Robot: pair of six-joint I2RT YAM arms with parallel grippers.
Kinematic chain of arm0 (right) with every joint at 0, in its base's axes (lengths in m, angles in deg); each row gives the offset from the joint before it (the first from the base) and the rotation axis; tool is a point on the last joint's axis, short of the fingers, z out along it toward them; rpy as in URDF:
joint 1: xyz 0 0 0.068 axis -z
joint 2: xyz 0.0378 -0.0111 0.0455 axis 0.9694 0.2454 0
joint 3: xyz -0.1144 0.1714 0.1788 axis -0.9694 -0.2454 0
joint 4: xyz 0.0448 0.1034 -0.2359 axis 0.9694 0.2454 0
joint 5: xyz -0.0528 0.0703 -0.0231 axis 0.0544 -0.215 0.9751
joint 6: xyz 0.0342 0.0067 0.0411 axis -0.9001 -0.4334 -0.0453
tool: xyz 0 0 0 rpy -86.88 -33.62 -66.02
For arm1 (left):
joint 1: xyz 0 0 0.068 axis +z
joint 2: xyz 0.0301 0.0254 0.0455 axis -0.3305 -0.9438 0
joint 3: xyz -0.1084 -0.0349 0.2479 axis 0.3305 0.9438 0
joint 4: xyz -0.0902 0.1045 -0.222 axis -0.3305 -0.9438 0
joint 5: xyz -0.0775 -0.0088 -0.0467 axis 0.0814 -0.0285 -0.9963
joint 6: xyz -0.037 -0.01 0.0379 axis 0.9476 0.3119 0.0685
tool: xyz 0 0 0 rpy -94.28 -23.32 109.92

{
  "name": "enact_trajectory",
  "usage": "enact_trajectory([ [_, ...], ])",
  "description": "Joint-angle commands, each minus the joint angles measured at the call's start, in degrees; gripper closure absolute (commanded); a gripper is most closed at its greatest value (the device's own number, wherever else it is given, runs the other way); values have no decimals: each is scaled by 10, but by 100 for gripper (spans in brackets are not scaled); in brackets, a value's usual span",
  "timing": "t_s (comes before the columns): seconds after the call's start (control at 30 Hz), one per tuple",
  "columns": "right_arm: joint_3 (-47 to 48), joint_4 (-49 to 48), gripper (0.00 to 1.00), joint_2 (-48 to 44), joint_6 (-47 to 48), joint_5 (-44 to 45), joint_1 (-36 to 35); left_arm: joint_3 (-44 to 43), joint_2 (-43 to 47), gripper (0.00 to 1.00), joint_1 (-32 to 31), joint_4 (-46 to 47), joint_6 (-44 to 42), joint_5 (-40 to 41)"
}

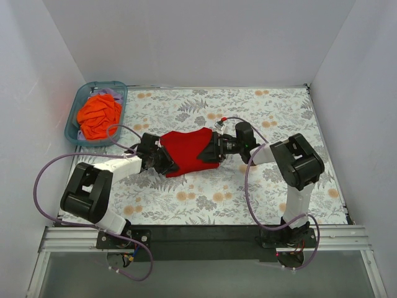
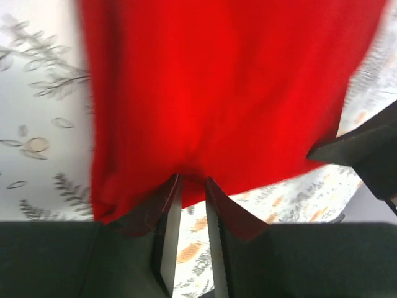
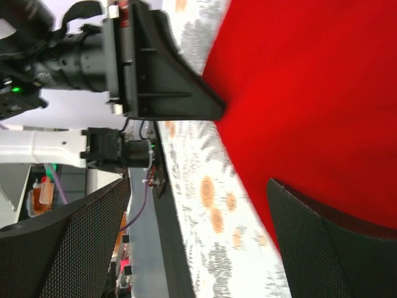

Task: Fold and stack the t-shirts
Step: Neatly place the folded tshirt to the corner

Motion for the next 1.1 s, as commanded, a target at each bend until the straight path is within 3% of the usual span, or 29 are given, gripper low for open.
enact_trajectory([
  [0.0,-15,-46,2,46,2,7,22,8,-6,80,8,1,20,22],
  [0.23,-47,-46,2,63,19,14,59,22,11,81,31,-33,28,63],
  [0.37,-34,-45,2,19,1,5,53,3,42,75,31,-45,12,62],
  [0.6,16,-46,2,-30,-45,37,-27,-2,83,72,31,-55,19,66],
  [0.83,60,-62,2,3,-84,90,-91,18,28,82,31,-49,46,71],
  [1.07,52,-85,2,123,-120,99,-115,48,-11,92,33,-54,75,65],
])
